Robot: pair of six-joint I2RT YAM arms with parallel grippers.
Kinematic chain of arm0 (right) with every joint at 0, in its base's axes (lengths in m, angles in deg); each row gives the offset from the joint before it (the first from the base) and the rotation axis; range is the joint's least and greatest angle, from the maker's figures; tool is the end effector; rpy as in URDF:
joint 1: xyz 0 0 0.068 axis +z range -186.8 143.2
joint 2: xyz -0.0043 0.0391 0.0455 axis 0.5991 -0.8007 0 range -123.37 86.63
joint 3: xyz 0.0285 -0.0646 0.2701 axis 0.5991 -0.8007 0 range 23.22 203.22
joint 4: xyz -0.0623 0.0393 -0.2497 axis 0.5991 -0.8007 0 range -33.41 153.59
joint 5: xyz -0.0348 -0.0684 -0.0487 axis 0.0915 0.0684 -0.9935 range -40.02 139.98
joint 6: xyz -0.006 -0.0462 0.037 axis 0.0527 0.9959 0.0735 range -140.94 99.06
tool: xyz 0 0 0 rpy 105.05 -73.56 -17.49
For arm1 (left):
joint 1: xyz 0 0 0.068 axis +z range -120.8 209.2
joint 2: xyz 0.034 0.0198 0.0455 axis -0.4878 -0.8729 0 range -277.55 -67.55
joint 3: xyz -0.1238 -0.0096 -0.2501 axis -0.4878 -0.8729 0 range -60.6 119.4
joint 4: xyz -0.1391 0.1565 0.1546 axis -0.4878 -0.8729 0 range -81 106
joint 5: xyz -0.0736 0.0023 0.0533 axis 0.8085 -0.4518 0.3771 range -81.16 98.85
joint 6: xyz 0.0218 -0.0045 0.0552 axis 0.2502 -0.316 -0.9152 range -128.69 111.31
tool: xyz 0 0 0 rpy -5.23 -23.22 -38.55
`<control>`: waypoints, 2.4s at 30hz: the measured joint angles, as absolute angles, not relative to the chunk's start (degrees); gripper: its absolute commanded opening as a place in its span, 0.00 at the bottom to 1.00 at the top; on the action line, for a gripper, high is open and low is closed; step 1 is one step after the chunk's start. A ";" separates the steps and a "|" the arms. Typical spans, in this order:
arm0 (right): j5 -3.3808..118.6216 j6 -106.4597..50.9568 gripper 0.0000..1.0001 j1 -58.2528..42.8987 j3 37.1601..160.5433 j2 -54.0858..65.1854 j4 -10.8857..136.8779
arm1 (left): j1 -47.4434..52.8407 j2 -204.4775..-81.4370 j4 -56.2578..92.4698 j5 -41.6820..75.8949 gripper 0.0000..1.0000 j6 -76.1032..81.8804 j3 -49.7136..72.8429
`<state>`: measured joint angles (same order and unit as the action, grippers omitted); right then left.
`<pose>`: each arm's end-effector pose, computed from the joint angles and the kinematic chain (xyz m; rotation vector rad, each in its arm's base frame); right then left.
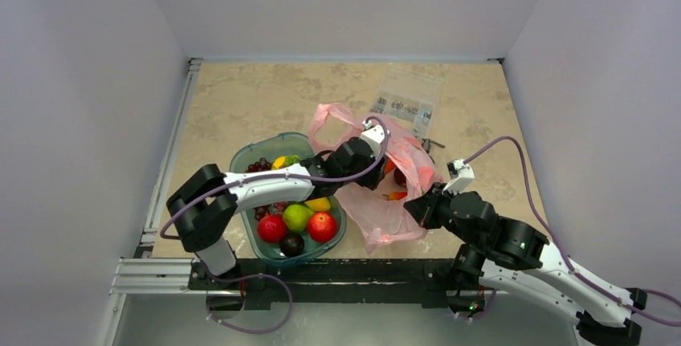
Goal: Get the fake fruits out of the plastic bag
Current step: Take out the fake fruit from the plastic bag, then place the fake fruit in the bin, then take out the fake fruit from the plastic bag.
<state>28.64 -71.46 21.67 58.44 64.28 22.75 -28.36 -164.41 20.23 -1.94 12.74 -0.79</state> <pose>0.0634 0.0729 0.2755 0.0920 2.1193 0.8011 0.2114 -0.3174 0.2199 0.5721 2.1179 -0.5999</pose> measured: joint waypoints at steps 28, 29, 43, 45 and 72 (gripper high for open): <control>28.88 -71.24 0.00 20.41 58.44 63.28 22.90 | -28.36 -117.57 -18.37 9.07 0.00 15.14 -13.64; 28.92 -71.22 0.00 20.17 58.44 63.28 22.90 | -28.36 -116.28 -20.44 7.30 0.03 15.28 -13.64; 31.74 -69.69 0.00 17.17 58.33 63.25 24.26 | -28.32 -111.01 -38.54 -14.40 0.99 25.00 -13.14; 32.07 -69.43 0.00 16.69 58.31 63.28 24.48 | -28.32 -111.23 -38.78 -14.44 0.95 25.05 -12.20; 33.20 -68.66 0.00 16.10 57.78 63.04 25.05 | -30.35 -151.97 6.70 -6.49 0.68 13.66 -1.32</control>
